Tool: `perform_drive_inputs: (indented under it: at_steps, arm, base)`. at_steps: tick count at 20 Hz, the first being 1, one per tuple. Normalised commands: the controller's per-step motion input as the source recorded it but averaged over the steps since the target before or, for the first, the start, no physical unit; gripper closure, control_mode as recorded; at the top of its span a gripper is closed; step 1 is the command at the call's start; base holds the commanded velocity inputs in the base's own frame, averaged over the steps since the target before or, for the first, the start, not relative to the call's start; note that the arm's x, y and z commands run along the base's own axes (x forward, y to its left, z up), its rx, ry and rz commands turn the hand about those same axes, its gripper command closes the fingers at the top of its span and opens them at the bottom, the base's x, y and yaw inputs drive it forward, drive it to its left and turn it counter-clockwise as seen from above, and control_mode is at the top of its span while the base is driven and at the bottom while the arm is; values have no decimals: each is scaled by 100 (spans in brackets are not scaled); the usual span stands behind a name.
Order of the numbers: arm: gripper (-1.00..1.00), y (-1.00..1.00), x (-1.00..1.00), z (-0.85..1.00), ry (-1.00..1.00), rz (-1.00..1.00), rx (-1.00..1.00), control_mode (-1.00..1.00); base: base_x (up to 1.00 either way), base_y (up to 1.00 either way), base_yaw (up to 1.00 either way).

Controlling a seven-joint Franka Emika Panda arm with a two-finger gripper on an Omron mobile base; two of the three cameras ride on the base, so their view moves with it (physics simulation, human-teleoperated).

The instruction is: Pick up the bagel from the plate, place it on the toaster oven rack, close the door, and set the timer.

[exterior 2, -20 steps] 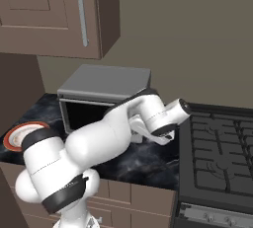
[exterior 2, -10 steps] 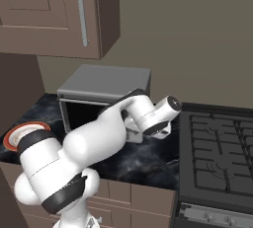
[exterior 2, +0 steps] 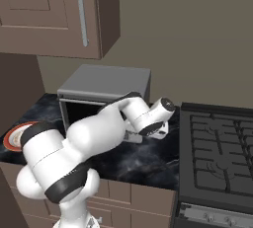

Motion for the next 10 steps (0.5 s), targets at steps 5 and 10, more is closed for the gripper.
perform_drive_inputs:
  at_steps: [5,10]
  arm:
    - [-100,0,9,-20,-2,0,-2,-100]
    - [-100,2,21,-3,-3,-1,-1,-100]
  base:
    - [0,0,0]
    - [0,0,0]
